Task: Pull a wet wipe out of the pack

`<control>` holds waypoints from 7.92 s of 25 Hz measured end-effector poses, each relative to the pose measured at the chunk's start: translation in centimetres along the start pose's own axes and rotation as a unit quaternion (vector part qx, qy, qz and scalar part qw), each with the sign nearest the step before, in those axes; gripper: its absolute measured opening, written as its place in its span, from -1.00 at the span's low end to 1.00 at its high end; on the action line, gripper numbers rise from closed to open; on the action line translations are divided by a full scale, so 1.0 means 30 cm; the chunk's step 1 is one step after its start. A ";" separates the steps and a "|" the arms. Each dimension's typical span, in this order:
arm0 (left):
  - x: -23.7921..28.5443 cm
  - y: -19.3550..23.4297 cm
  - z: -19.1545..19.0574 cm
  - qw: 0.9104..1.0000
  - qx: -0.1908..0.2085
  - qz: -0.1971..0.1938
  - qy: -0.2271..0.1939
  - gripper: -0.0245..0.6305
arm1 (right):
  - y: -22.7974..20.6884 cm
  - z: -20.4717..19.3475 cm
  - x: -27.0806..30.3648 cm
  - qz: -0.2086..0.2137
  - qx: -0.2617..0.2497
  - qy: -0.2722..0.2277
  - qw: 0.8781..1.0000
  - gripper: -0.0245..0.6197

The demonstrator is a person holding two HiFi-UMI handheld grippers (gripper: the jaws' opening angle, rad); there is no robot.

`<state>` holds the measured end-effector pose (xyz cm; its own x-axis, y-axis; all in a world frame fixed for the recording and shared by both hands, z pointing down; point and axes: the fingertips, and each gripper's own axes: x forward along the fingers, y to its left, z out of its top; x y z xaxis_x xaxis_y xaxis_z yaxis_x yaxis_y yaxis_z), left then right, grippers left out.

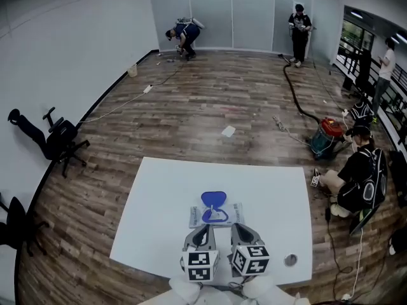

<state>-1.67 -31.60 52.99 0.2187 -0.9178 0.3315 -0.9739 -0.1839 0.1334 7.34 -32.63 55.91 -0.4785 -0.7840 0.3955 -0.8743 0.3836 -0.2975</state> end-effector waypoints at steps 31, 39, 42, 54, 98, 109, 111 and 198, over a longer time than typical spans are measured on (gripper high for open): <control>0.066 0.134 -0.153 0.998 -0.024 0.012 0.054 -0.93 | -0.008 -0.171 0.297 0.024 0.013 0.066 0.997 -0.86; 0.094 0.157 -0.203 0.997 -0.036 0.019 0.070 -0.93 | -0.013 -0.192 0.356 0.032 0.012 0.082 0.996 -0.75; 0.106 0.167 -0.212 0.997 -0.036 0.018 0.073 -0.94 | -0.009 -0.204 0.376 0.034 0.008 0.088 0.996 -0.73; 0.123 0.216 -0.249 0.994 -0.055 0.027 0.088 -0.93 | -0.007 -0.239 0.435 0.030 -0.003 0.122 0.992 -0.72; 0.097 0.195 -0.197 0.996 -0.052 0.017 0.077 -0.94 | 0.023 -0.157 0.380 0.018 -0.009 0.099 0.995 -0.87; 0.065 0.179 -0.171 0.997 -0.047 0.009 0.068 -0.94 | 0.032 -0.098 0.336 0.011 -0.009 0.077 0.997 -0.87; 0.053 0.180 -0.168 0.997 -0.046 0.009 0.067 -0.94 | 0.037 -0.092 0.325 0.009 -0.008 0.073 0.997 -0.87; 0.067 -0.019 0.003 0.998 -0.002 -0.055 0.012 -0.94 | -0.039 0.065 -0.073 -0.031 -0.013 -0.036 0.999 -0.88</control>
<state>-0.68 -33.39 53.49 0.3252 -0.8838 0.3363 -0.9438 -0.2812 0.1737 9.56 -32.32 53.69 -0.4164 -0.8393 0.3496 -0.9048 0.3447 -0.2502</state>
